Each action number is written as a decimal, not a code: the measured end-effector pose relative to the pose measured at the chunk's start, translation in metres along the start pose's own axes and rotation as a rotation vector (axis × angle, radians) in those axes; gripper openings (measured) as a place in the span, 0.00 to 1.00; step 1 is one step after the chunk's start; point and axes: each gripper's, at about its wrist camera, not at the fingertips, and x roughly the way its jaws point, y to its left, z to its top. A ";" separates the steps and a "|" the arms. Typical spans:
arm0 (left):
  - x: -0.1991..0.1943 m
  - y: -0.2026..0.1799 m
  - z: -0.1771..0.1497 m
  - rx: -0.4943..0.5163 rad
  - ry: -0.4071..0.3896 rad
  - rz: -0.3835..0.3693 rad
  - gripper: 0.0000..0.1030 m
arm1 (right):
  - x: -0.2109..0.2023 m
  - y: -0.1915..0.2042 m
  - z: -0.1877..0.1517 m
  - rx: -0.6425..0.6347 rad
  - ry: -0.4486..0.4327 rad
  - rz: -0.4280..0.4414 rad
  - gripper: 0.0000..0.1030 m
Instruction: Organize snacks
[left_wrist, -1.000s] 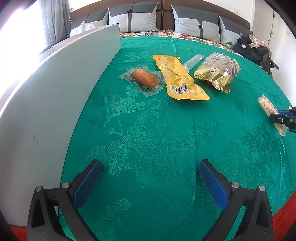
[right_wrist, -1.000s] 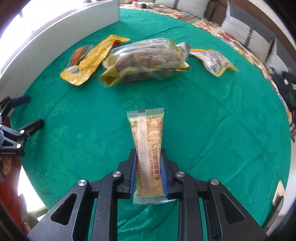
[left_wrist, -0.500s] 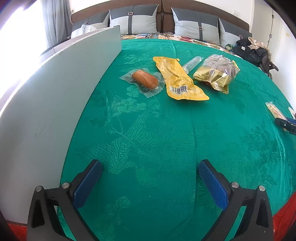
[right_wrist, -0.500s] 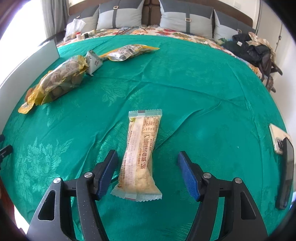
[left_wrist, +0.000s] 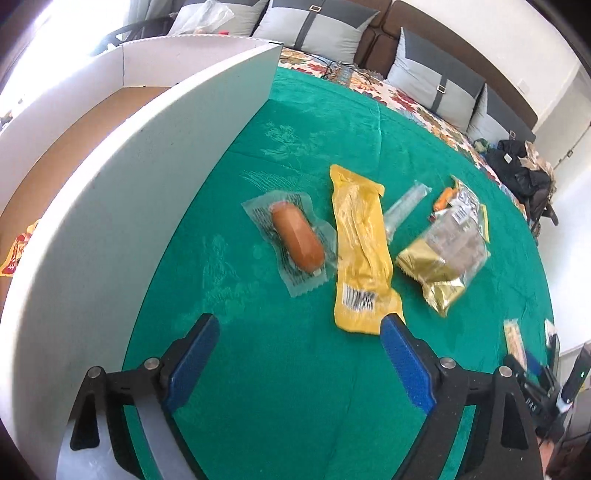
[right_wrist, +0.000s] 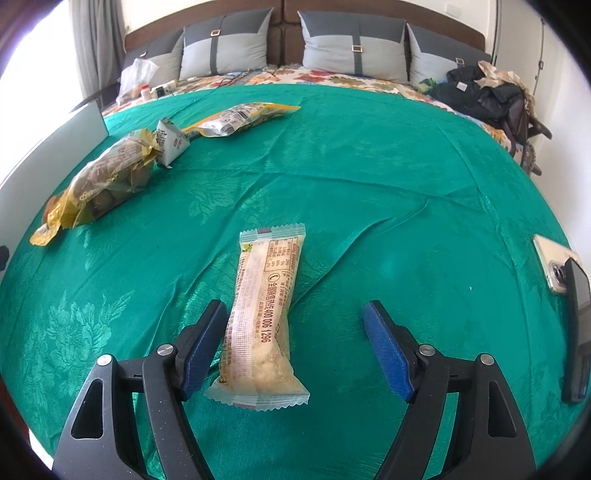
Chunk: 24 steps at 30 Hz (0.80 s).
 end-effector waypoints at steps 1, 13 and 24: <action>0.008 0.000 0.013 -0.022 0.011 0.008 0.73 | 0.000 0.000 0.000 0.000 0.000 0.000 0.77; 0.047 -0.008 0.034 0.111 0.005 0.092 0.33 | -0.001 0.000 0.000 0.003 0.000 0.005 0.78; -0.016 -0.004 -0.051 0.304 0.090 -0.032 0.50 | -0.001 0.000 0.001 0.002 0.000 0.005 0.78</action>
